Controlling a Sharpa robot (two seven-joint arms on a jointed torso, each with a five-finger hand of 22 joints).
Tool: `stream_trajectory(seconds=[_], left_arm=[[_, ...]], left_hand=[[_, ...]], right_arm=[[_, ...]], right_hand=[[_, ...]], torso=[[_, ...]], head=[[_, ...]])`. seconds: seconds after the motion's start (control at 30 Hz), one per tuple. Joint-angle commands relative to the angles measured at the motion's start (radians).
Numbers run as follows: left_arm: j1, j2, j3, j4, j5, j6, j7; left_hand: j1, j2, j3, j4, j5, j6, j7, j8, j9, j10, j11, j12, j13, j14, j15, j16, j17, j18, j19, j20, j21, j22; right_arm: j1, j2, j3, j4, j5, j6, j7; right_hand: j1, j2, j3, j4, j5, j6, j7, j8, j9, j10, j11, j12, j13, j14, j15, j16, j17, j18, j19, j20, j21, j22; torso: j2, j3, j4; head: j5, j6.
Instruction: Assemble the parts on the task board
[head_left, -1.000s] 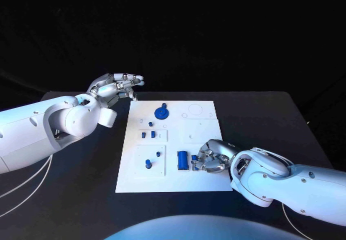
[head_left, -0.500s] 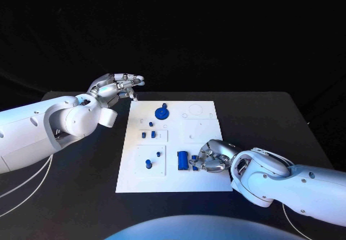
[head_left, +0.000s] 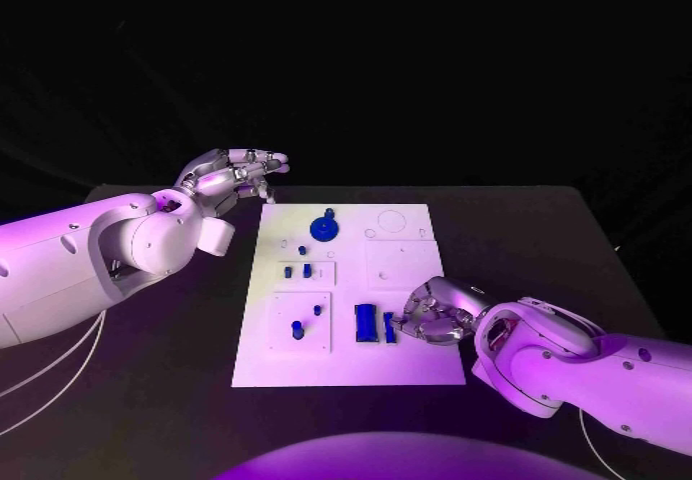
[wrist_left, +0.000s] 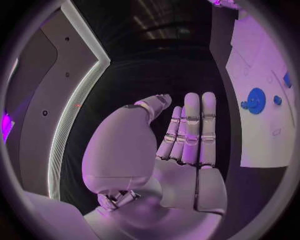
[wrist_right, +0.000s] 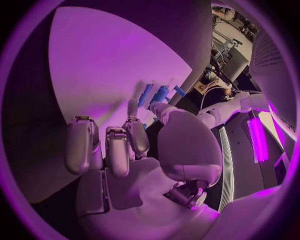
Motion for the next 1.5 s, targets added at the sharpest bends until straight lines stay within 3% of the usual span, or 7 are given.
stream_trajectory(seconds=[0.03,0.57,1.07,1.1,1.3,1.33,1.5], left_arm=[[-0.001,0.003,0.0,-0.004,0.005,0.014,0.019],[-0.088,0.094,0.001,-0.127,0.087,-0.039,0.191],[-0.166,0.223,0.004,-0.314,0.13,-0.025,0.259],[-0.164,0.214,0.002,-0.3,0.104,-0.027,0.205],[-0.163,0.211,0.001,-0.27,0.099,-0.076,0.207],[-0.163,0.21,0.001,-0.261,0.097,-0.091,0.207],[-0.16,0.203,-0.002,-0.187,0.084,-0.208,0.212]], left_hand=[[-0.001,0.004,0.006,0.002,0.0,-0.006,0.0,0.005,-0.002,-0.006,0.001,0.008,0.001,-0.009,0.001,0.004,-0.001,0.014,0.003,0.005,-0.002,0.0],[-0.023,-0.01,-0.001,0.033,-0.01,-0.001,-0.011,0.042,-0.002,0.084,-0.002,0.011,-0.029,-0.205,0.024,-0.241,-0.123,0.009,-0.14,0.035,-0.208,-0.108],[-0.022,0.005,-0.016,0.012,-0.008,-0.063,-0.008,-0.015,-0.055,0.062,0.05,-0.329,-0.043,-0.37,0.125,-0.805,-0.268,-0.016,-0.262,0.134,-0.727,-0.438],[-0.429,0.184,-0.502,-0.07,-0.317,-0.81,-0.211,-0.307,-0.24,-0.786,-0.15,-0.502,-0.105,-1.106,-0.066,-1.075,-0.371,-0.17,-0.913,-0.156,-0.995,-0.645],[-0.616,0.184,-0.502,-0.07,-0.317,-0.81,-0.211,-0.307,-0.24,-0.786,-0.15,-0.502,-0.105,-1.106,-0.066,-1.075,-0.371,-0.17,-0.913,-0.156,-0.995,-0.645],[-0.647,0.184,-0.502,-0.07,-0.317,-0.81,-0.211,-0.307,-0.24,-0.786,-0.15,-0.502,-0.105,-1.106,-0.066,-1.075,-0.371,-0.17,-0.913,-0.156,-0.995,-0.645],[-1.363,0.184,-0.502,-0.07,-0.317,-0.81,-0.211,-0.307,-0.24,-0.786,-0.15,-0.502,-0.105,-1.106,-0.066,-1.075,-0.371,-0.17,-0.913,-0.156,-0.995,-0.645]], right_arm=[[0.017,-0.013,0.002,-0.004,0.128,-0.125,0.17],[0.123,0.112,0.009,-0.419,0.998,-0.027,0.792],[0.129,0.283,0.02,-0.759,1.175,0.119,0.885],[0.13,0.272,0.019,-0.743,1.099,0.03,0.819],[0.119,0.26,0.033,-0.695,1.125,-0.009,0.833],[0.116,0.257,0.037,-0.68,1.133,-0.02,0.838],[0.089,0.229,0.071,-0.562,1.196,-0.115,0.872]], right_hand=[[0.042,0.003,-0.011,-0.002,0.015,-0.033,0.013,-0.023,-0.007,-0.016,0.011,-0.02,0.004,0.075,0.013,-0.01,0.137,0.008,-0.002,0.007,-0.03,0.179],[0.251,0.031,0.058,-0.099,-0.06,-0.193,0.109,-0.115,-0.057,-0.472,0.102,-0.594,-0.496,-0.277,0.097,-0.625,-0.629,0.126,-0.365,0.09,-0.953,-0.173],[0.232,0.031,0.126,-0.148,-0.061,-0.168,0.155,-0.268,-0.251,-0.458,0.176,-1.029,-1.118,-0.475,0.2,-1.226,-0.93,0.129,-0.554,0.2,-1.192,-0.648],[-0.145,0.171,-0.391,-0.275,-0.24,-0.977,-0.063,-0.458,-0.697,-1.423,0.011,-1.248,-1.308,-1.468,0.077,-1.525,-1.308,-0.054,-1.464,-0.034,-1.255,-1.307],[-0.325,0.171,-0.391,-0.275,-0.24,-0.977,-0.063,-0.458,-0.697,-1.423,0.011,-1.248,-1.308,-1.468,0.077,-1.525,-1.308,-0.054,-1.464,-0.034,-1.255,-1.307],[-1.03,0.171,-0.391,-0.275,-0.24,-0.977,-0.063,-0.458,-0.697,-1.423,0.011,-1.248,-1.308,-1.468,0.077,-1.525,-1.308,-0.054,-1.464,-0.034,-1.255,-1.307],[-1.03,0.171,-0.391,-0.275,-0.24,-0.977,-0.063,-0.458,-0.697,-1.423,0.011,-1.248,-1.308,-1.468,0.077,-1.525,-1.308,-0.054,-1.464,-0.034,-1.255,-1.307]], torso=[[-0.004,-0.003,-0.0028],[-0.065,-0.0372,0.0039],[-0.102,-0.0287,0.011],[-0.093,-0.0364,0.0116],[-0.111,-0.0122,0.0275],[-0.117,-0.0049,0.0323],[-0.136,0.021,0.0492]], head=[[-0.006,0.011],[-0.033,0.149],[-0.018,0.202],[-0.025,0.196],[-0.022,0.208],[-0.021,0.212],[-0.018,0.225]])
